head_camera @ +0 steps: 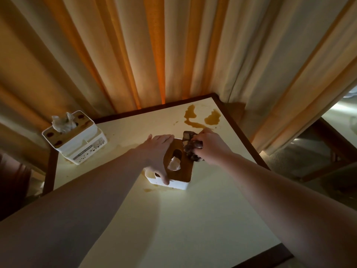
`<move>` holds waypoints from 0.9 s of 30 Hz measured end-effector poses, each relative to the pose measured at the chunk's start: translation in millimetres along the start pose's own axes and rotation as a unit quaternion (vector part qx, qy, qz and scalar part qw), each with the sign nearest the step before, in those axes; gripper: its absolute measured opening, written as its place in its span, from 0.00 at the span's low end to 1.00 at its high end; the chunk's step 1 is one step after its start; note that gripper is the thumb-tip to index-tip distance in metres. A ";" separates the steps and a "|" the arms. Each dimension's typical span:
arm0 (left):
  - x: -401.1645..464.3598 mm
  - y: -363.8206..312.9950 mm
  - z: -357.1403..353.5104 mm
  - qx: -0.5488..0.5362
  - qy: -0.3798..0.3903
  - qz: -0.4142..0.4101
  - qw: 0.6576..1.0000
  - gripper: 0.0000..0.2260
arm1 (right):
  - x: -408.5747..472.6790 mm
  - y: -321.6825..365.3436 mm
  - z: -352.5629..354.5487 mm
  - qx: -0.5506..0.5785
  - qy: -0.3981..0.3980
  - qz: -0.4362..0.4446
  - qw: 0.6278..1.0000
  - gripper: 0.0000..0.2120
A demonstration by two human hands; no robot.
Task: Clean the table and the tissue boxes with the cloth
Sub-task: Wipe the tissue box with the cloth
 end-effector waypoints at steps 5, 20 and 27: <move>-9.7 0.6 -11.4 -0.076 -0.061 0.062 0.993 0.77 | -7.8 5.3 -5.4 0.005 0.007 0.003 1.000 0.15; -14.3 0.2 -12.4 -0.094 -0.060 0.068 0.991 0.78 | -50.1 21.8 -14.4 -0.055 0.077 0.016 0.995 0.04; -14.6 -0.5 -9.3 -0.090 -0.050 0.058 0.993 0.76 | 19.4 24.1 -0.3 -0.057 0.031 -0.026 0.998 0.10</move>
Point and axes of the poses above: each hand's wrist, its own x-axis towards the middle knuckle, its own z-axis out of the back of the hand, y = z × x, the point moved 8 cm from there along x, towards the middle knuckle, and after that the axes turned 14 degrees about -x, right-handed, at the moved point
